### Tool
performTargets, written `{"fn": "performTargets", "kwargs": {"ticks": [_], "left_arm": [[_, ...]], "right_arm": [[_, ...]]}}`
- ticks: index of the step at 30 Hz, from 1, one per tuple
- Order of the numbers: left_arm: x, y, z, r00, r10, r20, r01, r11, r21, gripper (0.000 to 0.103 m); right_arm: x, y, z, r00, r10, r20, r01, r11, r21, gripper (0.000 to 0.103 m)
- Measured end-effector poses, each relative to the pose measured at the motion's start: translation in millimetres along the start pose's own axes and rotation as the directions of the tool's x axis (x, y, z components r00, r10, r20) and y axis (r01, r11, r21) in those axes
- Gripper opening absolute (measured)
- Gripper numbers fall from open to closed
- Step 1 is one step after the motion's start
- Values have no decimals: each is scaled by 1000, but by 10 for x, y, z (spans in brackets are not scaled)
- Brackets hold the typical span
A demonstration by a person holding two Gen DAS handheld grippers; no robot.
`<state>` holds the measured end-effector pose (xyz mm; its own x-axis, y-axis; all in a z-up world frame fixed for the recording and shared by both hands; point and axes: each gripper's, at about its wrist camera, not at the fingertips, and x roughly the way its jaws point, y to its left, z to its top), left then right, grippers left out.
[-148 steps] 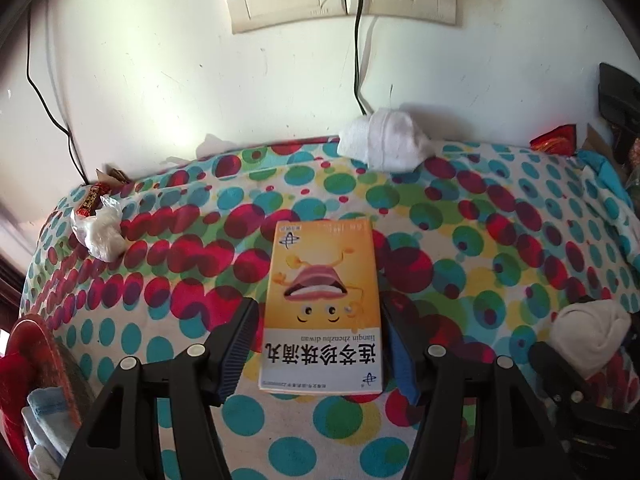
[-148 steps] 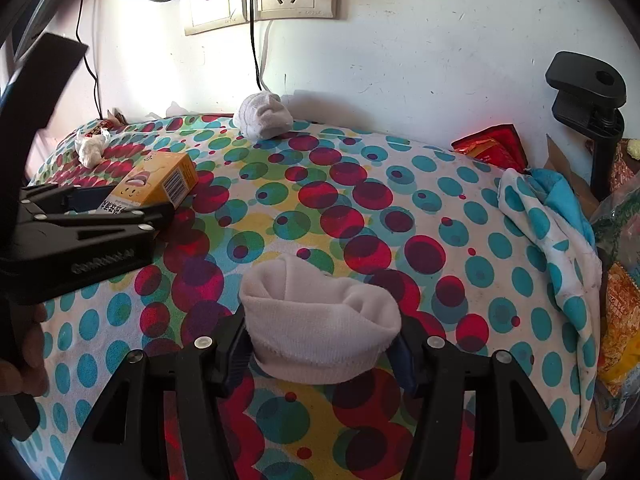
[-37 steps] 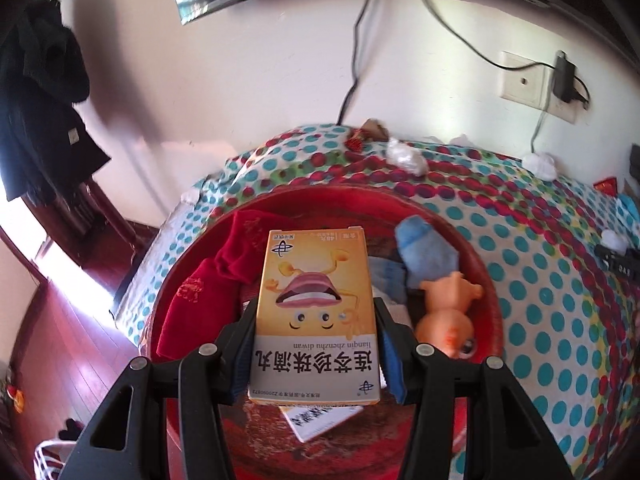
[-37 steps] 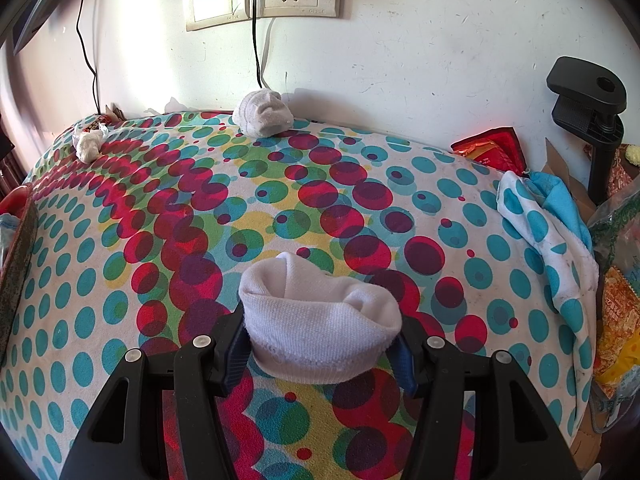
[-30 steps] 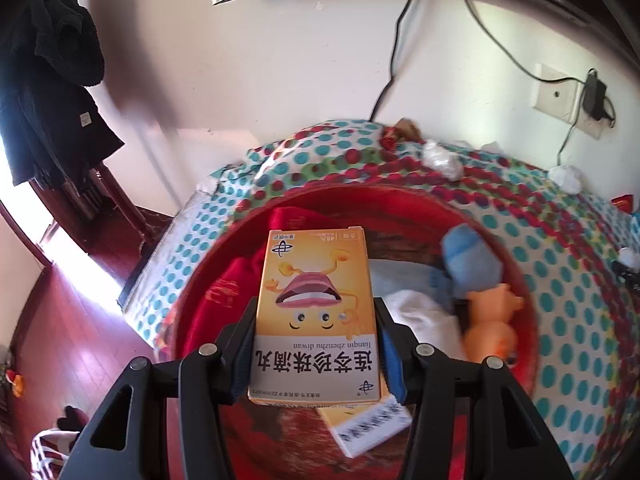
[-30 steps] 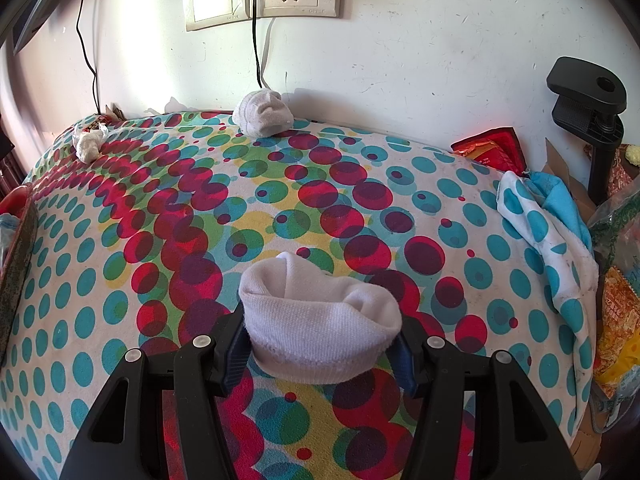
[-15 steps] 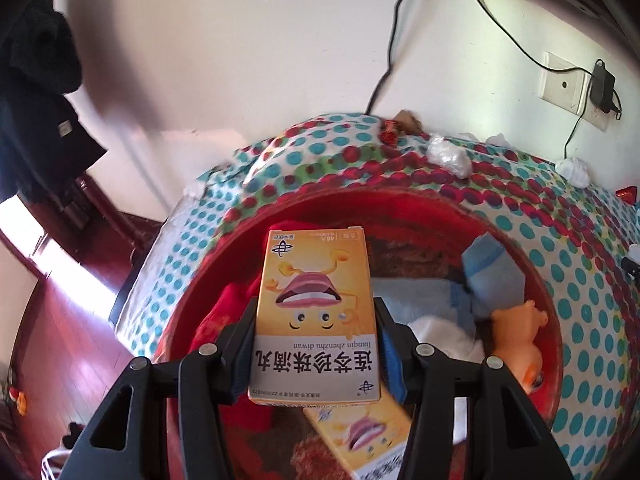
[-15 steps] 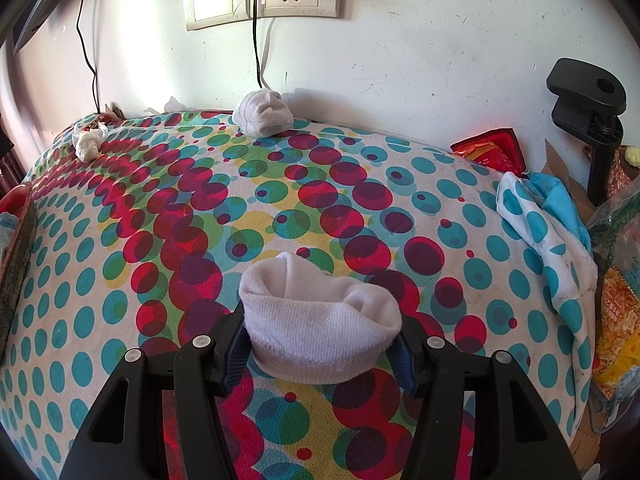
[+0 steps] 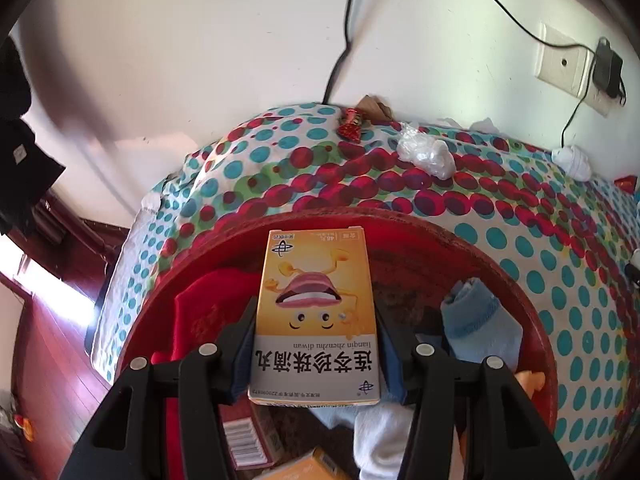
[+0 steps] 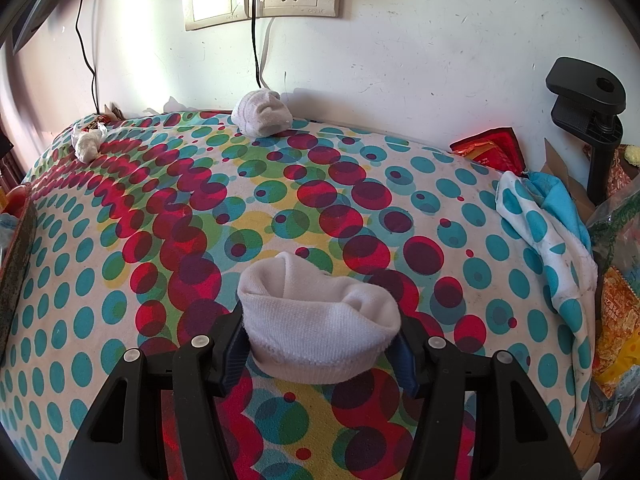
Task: Organize objects
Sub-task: 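Lower the yellow box into the basin and open the left tool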
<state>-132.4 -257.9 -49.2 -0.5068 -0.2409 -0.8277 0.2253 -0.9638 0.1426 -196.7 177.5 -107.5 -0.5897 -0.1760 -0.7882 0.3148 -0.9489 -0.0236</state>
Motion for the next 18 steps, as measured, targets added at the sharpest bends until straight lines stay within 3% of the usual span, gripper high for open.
{"fn": "performTargets", "kwargs": {"ticks": [18], "left_arm": [[304,-8,74,996,2,-93,-1,1000,10,54]], "right_arm": [[-2,-5,8,1000,-2,0,2,1000,-5,57]]}}
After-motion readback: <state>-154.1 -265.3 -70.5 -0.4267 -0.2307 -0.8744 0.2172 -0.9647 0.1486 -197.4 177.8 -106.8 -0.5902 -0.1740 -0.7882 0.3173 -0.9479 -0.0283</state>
